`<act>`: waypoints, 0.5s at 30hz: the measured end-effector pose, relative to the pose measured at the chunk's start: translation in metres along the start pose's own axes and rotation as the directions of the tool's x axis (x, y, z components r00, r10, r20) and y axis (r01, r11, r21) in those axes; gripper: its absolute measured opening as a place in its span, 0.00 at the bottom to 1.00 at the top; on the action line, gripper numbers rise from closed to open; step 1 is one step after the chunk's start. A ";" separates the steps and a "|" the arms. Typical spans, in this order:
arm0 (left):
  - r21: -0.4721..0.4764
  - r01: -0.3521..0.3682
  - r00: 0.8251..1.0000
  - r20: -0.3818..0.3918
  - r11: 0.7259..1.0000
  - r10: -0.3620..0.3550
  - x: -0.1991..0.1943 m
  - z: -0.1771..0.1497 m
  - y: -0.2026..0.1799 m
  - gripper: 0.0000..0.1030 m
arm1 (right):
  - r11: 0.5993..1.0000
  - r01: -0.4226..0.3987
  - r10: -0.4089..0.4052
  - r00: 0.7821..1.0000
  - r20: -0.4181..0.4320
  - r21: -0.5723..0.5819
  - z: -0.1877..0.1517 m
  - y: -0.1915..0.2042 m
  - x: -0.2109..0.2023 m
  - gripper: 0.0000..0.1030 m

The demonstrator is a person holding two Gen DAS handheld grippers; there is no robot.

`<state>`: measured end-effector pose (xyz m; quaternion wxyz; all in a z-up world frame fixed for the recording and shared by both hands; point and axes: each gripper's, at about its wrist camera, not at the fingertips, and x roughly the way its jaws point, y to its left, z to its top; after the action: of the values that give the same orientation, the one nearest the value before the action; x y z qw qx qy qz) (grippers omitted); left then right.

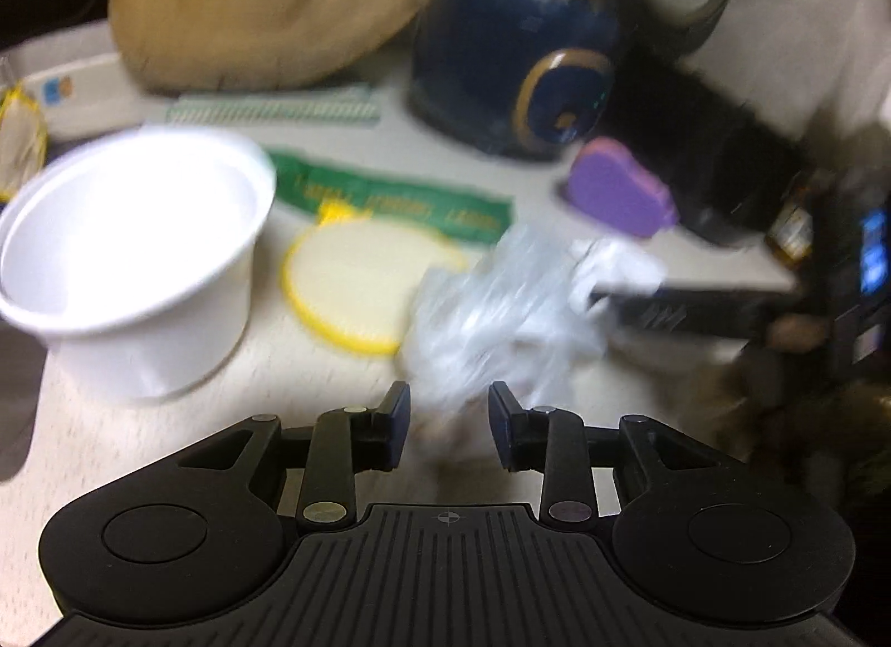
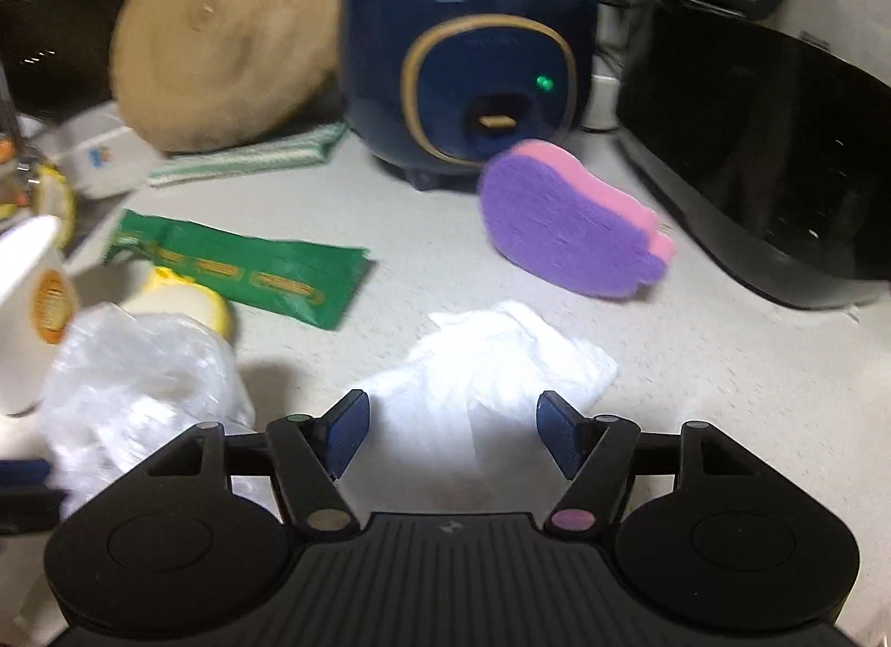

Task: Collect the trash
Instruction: 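Close the left gripper on the clear plastic bag while the right gripper hovers over the tissue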

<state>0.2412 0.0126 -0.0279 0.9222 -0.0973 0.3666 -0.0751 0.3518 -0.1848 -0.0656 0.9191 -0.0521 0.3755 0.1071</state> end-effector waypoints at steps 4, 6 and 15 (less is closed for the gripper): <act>0.063 0.028 0.998 0.056 0.998 -0.031 -0.008 0.007 -0.011 0.34 | 0.996 0.091 -0.091 0.996 0.007 0.002 -0.009 -0.010 -0.007 0.66; 0.082 0.009 0.998 0.055 0.997 -0.013 -0.004 0.009 -0.016 0.34 | 0.993 0.111 -0.111 0.994 0.002 0.041 -0.012 -0.020 -0.012 0.66; 0.244 0.039 0.998 -0.062 0.969 -0.025 0.029 0.001 -0.044 0.34 | 0.978 0.010 -0.008 1.000 -0.009 0.210 -0.032 -0.055 -0.033 0.67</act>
<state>0.2596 -0.0356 -0.0364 0.9147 0.0134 0.3797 -0.1376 0.3202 -0.2492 -0.0651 0.9185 0.0431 0.3881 0.0624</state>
